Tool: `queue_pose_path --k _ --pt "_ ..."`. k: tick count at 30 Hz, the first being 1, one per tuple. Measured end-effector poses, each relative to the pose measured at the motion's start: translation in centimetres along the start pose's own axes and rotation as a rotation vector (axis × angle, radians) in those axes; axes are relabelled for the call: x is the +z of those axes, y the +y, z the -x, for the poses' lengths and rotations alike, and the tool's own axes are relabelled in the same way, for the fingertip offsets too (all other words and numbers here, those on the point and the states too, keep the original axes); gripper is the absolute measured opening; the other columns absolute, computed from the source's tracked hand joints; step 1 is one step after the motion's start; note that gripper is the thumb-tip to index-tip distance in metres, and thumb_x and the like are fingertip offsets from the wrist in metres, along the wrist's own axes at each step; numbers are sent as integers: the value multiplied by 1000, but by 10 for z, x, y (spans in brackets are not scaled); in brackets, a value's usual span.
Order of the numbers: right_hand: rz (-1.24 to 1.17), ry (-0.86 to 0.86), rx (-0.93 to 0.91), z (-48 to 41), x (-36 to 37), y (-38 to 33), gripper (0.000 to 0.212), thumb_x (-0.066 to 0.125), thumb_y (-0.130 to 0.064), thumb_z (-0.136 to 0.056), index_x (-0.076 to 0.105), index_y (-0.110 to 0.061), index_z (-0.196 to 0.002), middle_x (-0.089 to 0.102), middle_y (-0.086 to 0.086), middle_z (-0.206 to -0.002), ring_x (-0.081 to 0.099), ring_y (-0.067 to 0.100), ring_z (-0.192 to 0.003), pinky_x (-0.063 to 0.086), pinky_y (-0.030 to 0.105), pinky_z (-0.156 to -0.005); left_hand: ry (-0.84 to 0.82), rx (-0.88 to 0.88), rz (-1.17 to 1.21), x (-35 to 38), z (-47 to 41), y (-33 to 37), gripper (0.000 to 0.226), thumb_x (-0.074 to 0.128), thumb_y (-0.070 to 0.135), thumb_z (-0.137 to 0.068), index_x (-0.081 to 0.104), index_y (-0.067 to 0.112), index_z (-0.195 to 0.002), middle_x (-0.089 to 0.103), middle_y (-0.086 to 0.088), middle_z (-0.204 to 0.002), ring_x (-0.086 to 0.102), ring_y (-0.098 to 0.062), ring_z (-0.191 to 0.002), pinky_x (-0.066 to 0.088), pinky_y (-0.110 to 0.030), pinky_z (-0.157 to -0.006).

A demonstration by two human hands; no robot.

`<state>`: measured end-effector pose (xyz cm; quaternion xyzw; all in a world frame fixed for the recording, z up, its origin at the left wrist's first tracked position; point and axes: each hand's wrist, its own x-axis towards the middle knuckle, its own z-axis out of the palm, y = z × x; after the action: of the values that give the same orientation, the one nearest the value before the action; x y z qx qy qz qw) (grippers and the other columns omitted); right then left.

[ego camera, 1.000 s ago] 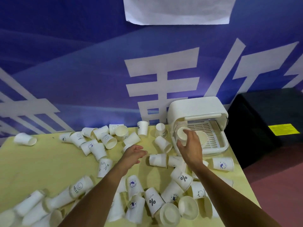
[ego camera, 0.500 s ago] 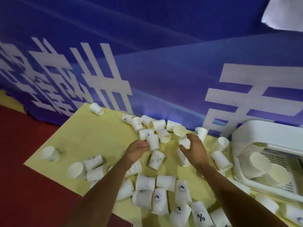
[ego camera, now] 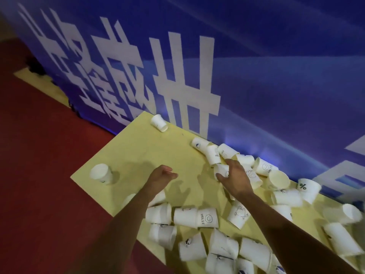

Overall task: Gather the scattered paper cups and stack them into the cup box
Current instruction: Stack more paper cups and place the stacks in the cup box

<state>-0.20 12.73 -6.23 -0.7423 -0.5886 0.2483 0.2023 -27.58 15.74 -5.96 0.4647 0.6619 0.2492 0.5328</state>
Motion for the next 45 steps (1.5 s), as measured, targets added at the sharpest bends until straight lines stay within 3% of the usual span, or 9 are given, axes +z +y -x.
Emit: queue_pose_path --k 3,7,10,15,20,25,32,40,45 --pt "50 -41 -22 -27 17 -16 67 72 -34 -88 45 -11 -145 51 11 -143 45 28 -133 35 37 -111 -6 14 -107 -25 -25 -11 32 82 31 -67 62 22 -91 61 0 -94 58 -13 -78 46 -27 -70" --pt "127 -68 -26 -63 37 -34 65 70 -37 -89 45 -12 -144 52 11 -139 48 29 -127 38 40 -110 -77 -6 -324 -46 -50 -27 34 84 21 -71 61 23 -96 57 2 -102 59 -14 -77 53 -35 -75" --pt "147 -80 -9 -83 51 -42 65 71 -38 -89 45 -14 -143 52 10 -140 50 29 -126 41 42 -110 -200 -30 -502 -52 -63 -35 47 83 22 -72 59 21 -113 56 1 -115 59 -12 -87 50 -19 -68" --pt "193 -77 10 -101 67 -49 62 71 -37 -88 48 -13 -141 53 12 -137 51 30 -123 41 42 -106 -393 4 -711 -49 -75 -55 68 86 23 -69 54 14 -128 56 -7 -129 58 -18 -112 47 -27 -94" --pt "276 -60 6 -115 81 -50 63 69 -40 -90 45 -13 -141 48 11 -142 47 29 -127 39 42 -109 -487 15 -872 -45 -85 -67 81 84 34 -65 46 21 -135 51 -2 -133 50 -19 -120 44 -29 -97" --pt "355 -23 -11 -139 90 -50 64 71 -38 -89 41 -16 -141 42 9 -146 46 30 -127 40 45 -110 -455 30 -809 -42 -94 -72 71 84 31 -67 52 20 -129 56 3 -122 54 -14 -113 39 -19 -84" --pt "464 -99 -15 -178 101 -46 79 72 -40 -89 28 -20 -151 36 12 -153 37 35 -139 28 49 -119 -422 50 -694 -41 -102 -73 63 85 30 -68 57 20 -124 55 9 -107 54 -10 -104 39 -17 -80" --pt "499 -105 -44 -179 109 -47 64 73 -33 -89 41 -16 -142 48 13 -137 48 31 -125 38 45 -112 -342 78 -560 -39 -101 -66 54 83 33 -72 58 24 -119 56 9 -94 53 -8 -87 41 -17 -74" --pt "581 -148 -140 -168 110 -46 63 72 -31 -87 42 -15 -140 51 12 -135 48 30 -124 36 42 -111 -222 130 -486 -35 -95 -55 55 79 33 -76 55 21 -124 61 2 -113 57 -12 -98 44 -19 -77"
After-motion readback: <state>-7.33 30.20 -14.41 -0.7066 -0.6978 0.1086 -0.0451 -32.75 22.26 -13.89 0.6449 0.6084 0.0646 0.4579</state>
